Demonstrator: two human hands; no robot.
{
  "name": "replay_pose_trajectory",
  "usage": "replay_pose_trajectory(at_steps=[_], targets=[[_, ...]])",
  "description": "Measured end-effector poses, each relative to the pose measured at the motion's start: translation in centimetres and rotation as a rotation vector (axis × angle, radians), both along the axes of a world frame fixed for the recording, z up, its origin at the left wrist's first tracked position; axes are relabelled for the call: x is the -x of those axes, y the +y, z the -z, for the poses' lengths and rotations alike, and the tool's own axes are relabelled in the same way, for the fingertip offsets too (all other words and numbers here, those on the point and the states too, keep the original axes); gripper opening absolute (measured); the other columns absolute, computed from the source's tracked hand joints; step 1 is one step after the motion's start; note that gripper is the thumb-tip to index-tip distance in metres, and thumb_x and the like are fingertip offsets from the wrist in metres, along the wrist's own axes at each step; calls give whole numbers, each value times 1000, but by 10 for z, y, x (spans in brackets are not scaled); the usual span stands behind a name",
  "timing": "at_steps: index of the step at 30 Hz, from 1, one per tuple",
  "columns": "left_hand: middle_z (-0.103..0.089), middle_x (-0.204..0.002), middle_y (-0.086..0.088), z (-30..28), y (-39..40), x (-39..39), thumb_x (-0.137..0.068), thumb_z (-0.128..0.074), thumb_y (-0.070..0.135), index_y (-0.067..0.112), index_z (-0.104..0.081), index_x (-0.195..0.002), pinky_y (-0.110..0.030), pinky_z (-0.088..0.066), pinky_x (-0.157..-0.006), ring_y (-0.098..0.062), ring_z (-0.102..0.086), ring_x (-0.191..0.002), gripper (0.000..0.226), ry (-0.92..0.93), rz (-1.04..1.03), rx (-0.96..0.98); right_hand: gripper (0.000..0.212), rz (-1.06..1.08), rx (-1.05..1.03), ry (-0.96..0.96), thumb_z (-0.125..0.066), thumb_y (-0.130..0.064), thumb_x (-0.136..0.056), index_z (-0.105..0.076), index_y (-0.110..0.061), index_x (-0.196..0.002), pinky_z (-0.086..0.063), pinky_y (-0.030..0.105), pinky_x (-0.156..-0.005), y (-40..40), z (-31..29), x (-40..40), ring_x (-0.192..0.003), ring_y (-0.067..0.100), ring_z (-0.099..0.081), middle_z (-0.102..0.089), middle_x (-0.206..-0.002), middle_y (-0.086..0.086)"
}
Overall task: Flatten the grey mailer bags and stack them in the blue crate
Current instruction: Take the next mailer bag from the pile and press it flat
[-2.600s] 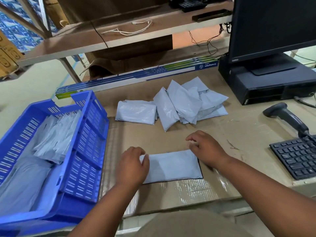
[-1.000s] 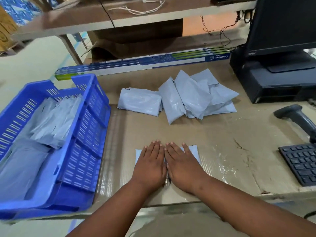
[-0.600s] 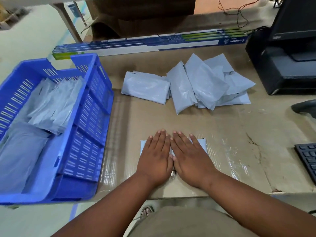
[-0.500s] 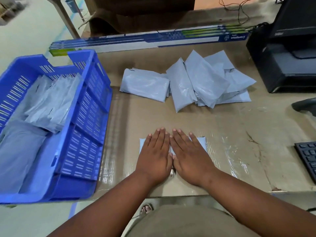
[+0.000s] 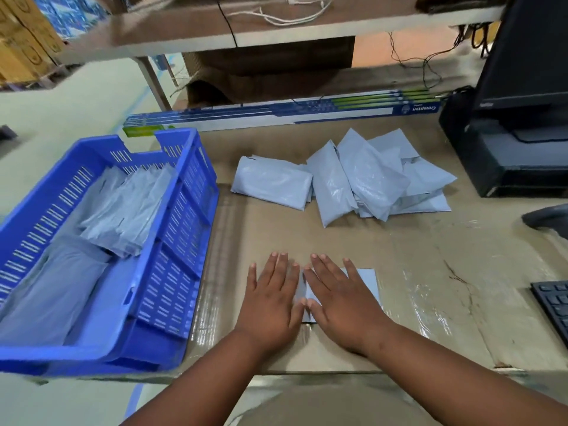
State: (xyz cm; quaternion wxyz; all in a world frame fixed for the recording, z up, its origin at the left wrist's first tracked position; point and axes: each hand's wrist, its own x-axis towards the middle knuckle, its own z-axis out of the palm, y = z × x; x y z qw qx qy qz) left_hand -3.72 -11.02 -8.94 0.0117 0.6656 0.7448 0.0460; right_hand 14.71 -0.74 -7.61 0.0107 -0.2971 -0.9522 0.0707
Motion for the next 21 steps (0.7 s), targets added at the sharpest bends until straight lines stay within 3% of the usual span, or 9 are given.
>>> replay_pose_trajectory(at_steps=[3,6,9,17,21], targets=[[1,-178,-4,2,-15,16,-106,-30,53,20,-13,-170,-53,-8,-132,-22,7,-164,74,-13,15,29,70,-102,-4,13,-24,-55,-110,-26,-16,-167,-7,55,-131,-15,7,15,-164,20,-6,-13,-177,4],[-4,-178,-5,11,-23,19,-108,-27,50,14,-16,-169,-54,-18,-129,-22,0,-164,72,28,27,79,70,-98,-3,7,-23,-55,-111,-22,-15,-168,-10,53,-131,-23,20,21,-164,19,-4,-13,-177,4],[-7,-177,-8,13,-22,18,-108,-26,49,12,-16,-169,-52,-15,-130,-23,-2,-164,72,37,14,87,70,-84,4,29,-26,-54,-111,-19,-15,-169,-13,48,-131,-20,23,22,-164,20,-6,-12,-177,4],[-7,-177,-7,13,-25,17,-107,-26,49,12,-18,-169,-53,-15,-130,-22,-3,-164,72,32,17,70,72,-95,38,18,-18,-57,-110,-13,-15,-169,-6,47,-132,-21,21,20,-164,19,-1,-6,-178,4],[-18,-175,-11,8,-24,13,-106,-27,48,9,-28,-166,-62,-24,-125,-26,-17,-162,72,74,-7,104,72,-144,50,19,-18,-57,-110,-11,-17,-170,2,45,-131,-16,20,13,-164,17,4,-1,-178,3]])
